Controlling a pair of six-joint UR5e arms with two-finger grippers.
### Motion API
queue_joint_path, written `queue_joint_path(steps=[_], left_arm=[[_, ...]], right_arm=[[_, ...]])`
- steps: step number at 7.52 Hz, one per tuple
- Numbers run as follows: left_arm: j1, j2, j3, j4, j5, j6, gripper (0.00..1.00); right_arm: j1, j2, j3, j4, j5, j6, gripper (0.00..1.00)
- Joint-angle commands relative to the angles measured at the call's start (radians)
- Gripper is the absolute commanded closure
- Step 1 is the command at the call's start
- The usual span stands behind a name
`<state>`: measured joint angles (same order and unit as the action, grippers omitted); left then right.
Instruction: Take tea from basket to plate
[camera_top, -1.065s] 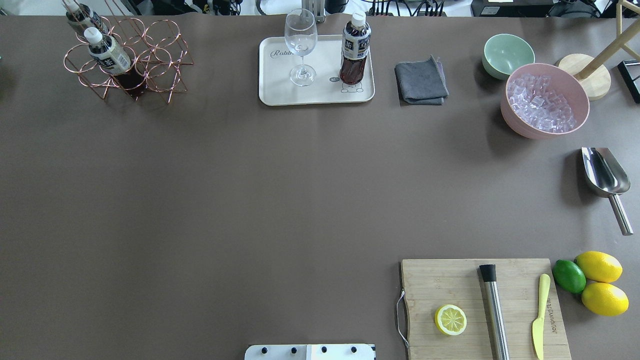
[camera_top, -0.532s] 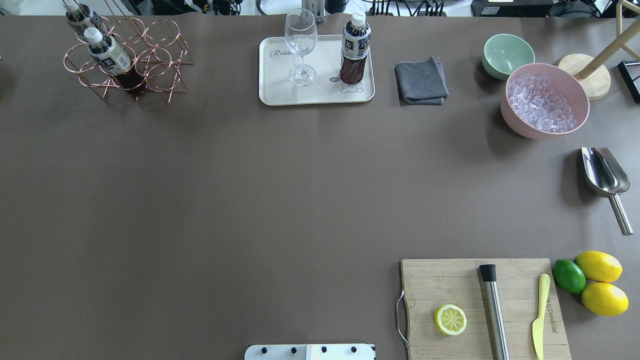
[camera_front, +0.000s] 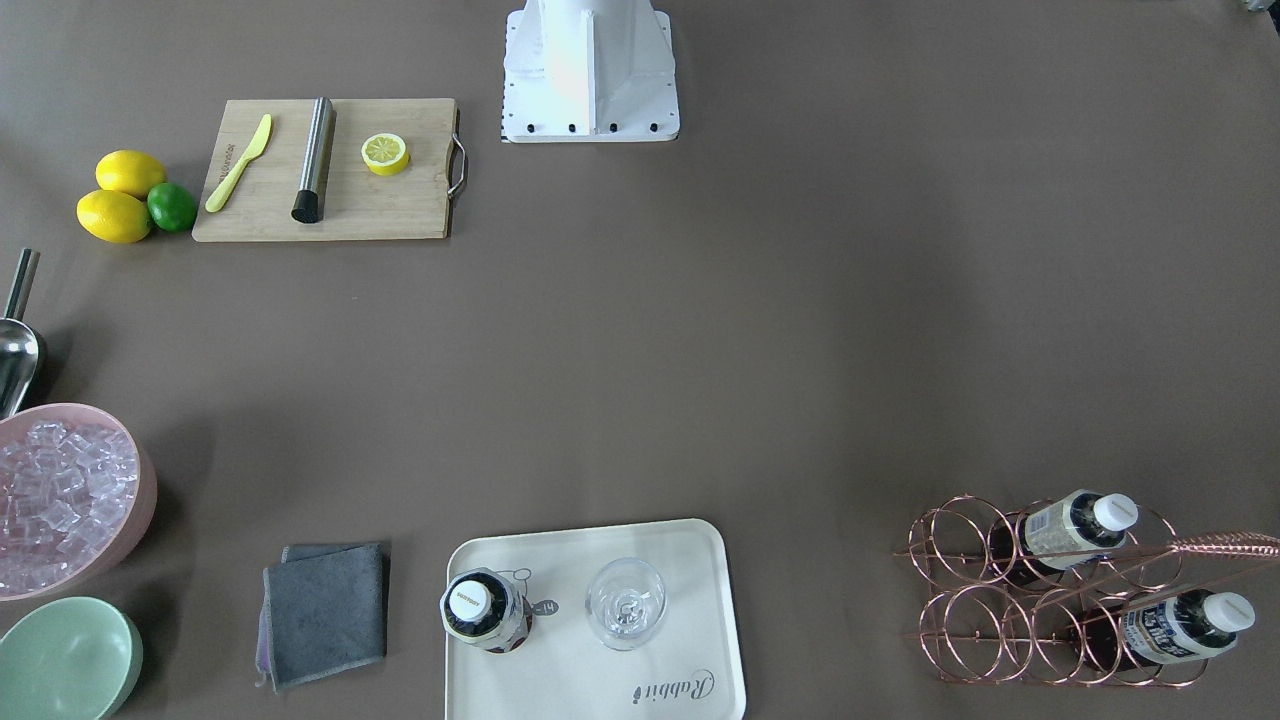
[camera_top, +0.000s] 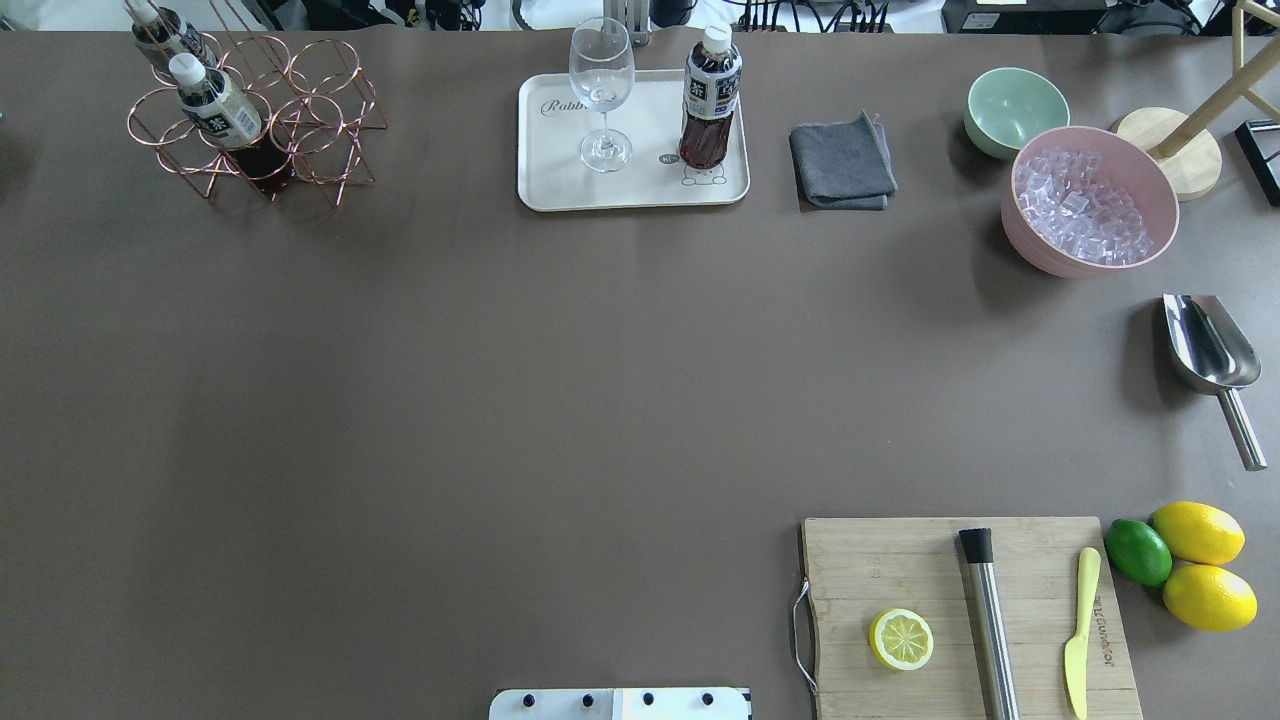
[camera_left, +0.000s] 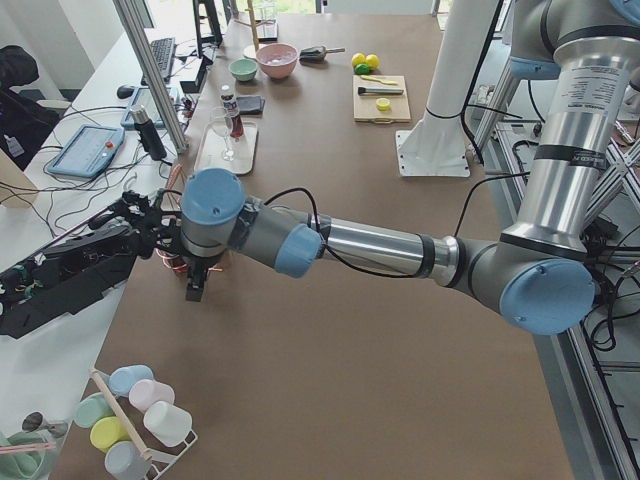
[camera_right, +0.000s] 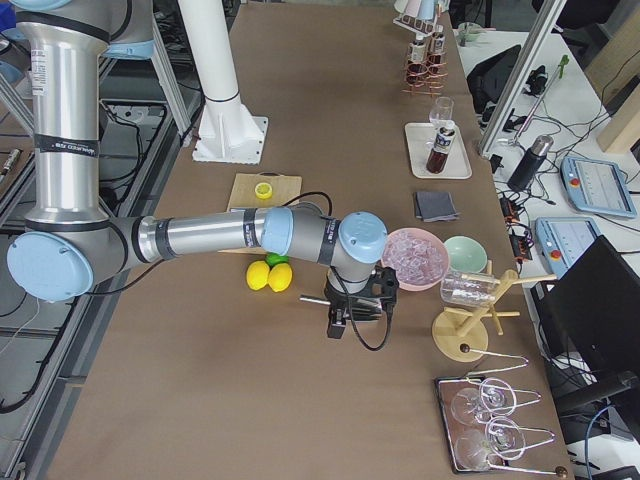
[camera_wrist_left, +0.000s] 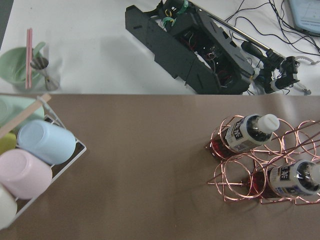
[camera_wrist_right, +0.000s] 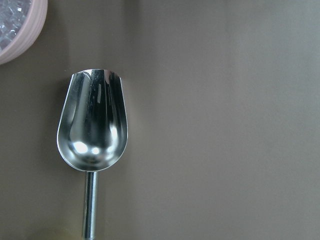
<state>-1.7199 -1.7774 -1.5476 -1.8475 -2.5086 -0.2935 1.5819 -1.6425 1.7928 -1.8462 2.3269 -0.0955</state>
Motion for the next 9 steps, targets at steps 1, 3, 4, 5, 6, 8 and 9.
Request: queue_joint_path(steps=[1,3,4,5,6,8,9], left_arm=[[0.022,0.163,-0.026,0.028,-0.013,0.004,0.02],[0.08,0.168,-0.012,0.05,0.028,0.06,0.02],[0.085,0.174,-0.014,0.089,0.096,0.144,0.02],[0.082,0.162,-0.017,0.205,0.109,0.251,0.02],[0.085,0.144,-0.029,0.346,0.111,0.326,0.02],[0.086,0.127,-0.042,0.393,0.111,0.355,0.02],[0.086,0.133,-0.045,0.393,0.109,0.355,0.02]], right_arm=[[-0.002,-0.01,-0.001,0.025,0.003,-0.001,0.0],[-0.002,-0.011,-0.003,0.027,0.003,-0.001,0.0],[-0.002,-0.011,-0.006,0.027,0.002,0.0,0.0],[-0.002,-0.01,-0.019,0.028,0.002,-0.001,0.0],[-0.002,-0.01,-0.019,0.03,0.002,-0.001,0.0],[-0.002,-0.01,-0.019,0.028,0.002,-0.001,0.0],[-0.002,-0.01,-0.021,0.028,0.002,-0.001,0.0]])
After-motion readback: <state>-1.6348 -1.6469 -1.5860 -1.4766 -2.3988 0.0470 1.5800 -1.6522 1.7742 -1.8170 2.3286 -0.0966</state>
